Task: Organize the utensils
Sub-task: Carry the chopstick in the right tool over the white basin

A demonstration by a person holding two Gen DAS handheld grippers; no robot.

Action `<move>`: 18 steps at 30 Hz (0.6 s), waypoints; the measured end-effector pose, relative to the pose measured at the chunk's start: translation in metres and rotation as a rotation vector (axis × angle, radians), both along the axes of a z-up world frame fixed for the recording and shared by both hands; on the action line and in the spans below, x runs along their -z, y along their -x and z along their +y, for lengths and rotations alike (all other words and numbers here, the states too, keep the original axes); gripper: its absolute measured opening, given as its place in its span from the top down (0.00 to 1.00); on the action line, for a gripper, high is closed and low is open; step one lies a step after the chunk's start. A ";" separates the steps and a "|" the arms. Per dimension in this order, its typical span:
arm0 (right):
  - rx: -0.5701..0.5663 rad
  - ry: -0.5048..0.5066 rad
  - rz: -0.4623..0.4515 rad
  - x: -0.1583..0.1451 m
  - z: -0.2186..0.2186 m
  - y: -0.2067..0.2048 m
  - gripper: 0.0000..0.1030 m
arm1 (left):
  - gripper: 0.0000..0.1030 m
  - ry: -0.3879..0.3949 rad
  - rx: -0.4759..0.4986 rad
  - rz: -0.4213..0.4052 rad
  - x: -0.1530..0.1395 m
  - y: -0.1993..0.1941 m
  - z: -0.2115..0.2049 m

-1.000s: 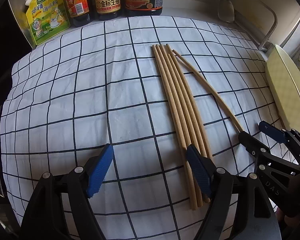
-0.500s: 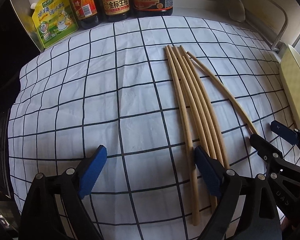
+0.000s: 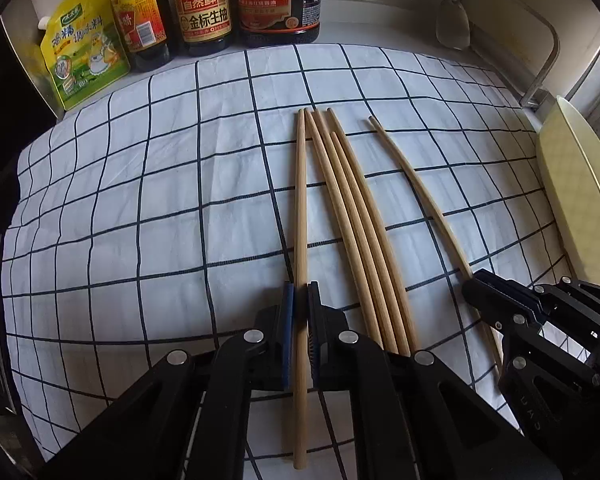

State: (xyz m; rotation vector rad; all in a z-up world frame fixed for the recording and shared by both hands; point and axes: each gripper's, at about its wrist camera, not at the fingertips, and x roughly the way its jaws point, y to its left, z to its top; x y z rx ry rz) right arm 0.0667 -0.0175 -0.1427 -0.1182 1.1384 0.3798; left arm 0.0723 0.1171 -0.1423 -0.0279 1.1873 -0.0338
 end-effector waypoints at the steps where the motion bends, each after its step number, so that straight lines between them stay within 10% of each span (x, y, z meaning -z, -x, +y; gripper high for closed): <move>1: 0.018 -0.014 0.010 -0.001 -0.003 0.000 0.94 | 0.93 0.011 -0.002 0.007 -0.001 0.002 0.001; 18: 0.160 -0.149 -0.098 -0.092 -0.079 0.043 0.94 | 0.93 0.077 0.131 -0.120 -0.092 0.027 -0.047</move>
